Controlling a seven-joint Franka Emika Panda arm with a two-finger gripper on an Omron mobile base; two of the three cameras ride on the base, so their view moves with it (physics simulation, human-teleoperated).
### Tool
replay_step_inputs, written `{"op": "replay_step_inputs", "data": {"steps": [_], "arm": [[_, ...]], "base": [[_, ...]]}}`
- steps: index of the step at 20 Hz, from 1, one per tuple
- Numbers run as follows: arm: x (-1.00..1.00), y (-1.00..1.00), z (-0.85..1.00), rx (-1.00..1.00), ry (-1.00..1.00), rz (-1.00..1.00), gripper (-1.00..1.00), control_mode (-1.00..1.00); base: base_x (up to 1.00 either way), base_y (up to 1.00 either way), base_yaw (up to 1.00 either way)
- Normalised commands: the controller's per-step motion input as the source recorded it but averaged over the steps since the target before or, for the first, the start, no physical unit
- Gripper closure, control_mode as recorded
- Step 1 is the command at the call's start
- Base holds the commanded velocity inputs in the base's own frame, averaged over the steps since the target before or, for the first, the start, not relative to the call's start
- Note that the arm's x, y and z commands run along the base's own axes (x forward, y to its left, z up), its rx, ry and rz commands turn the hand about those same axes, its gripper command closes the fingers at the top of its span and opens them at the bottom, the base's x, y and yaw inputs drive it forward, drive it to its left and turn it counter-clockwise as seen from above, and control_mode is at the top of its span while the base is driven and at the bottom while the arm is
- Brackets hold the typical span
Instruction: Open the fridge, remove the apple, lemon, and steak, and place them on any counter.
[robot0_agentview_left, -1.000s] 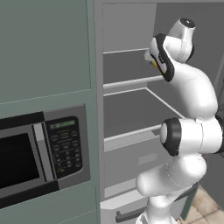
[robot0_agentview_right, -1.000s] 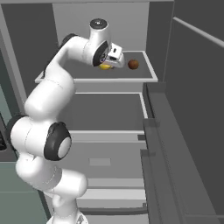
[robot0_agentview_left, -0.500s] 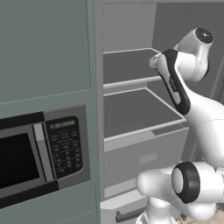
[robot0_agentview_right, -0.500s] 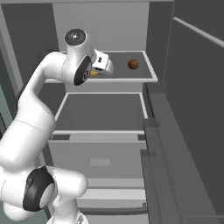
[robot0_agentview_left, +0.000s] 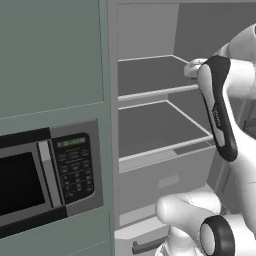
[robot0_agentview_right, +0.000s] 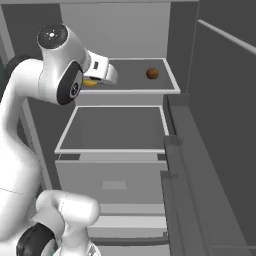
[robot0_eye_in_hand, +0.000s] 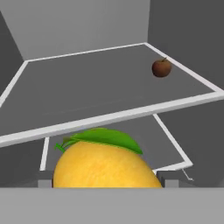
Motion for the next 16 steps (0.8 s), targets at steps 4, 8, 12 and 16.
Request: {"op": "replay_step_inputs", "data": {"steps": [4, 8, 12, 16], "arm": [[-1.00, 0.36, 0.00, -0.06, 0.00, 0.00, 1.00, -1.00], [-0.78, 0.38, -0.11, -0.06, 0.00, 0.00, 1.00, -1.00], [-0.21, 0.15, 0.00, 0.00, 0.00, 0.00, 1.00, -1.00], [-0.05, 0.05, 0.00, 0.00, 0.00, 0.00, 1.00, -1.00]], "base": [[0.00, 0.00, 0.00], [0.00, 0.00, 0.00], [0.00, 0.00, 0.00], [0.00, 0.00, 0.00]]}}
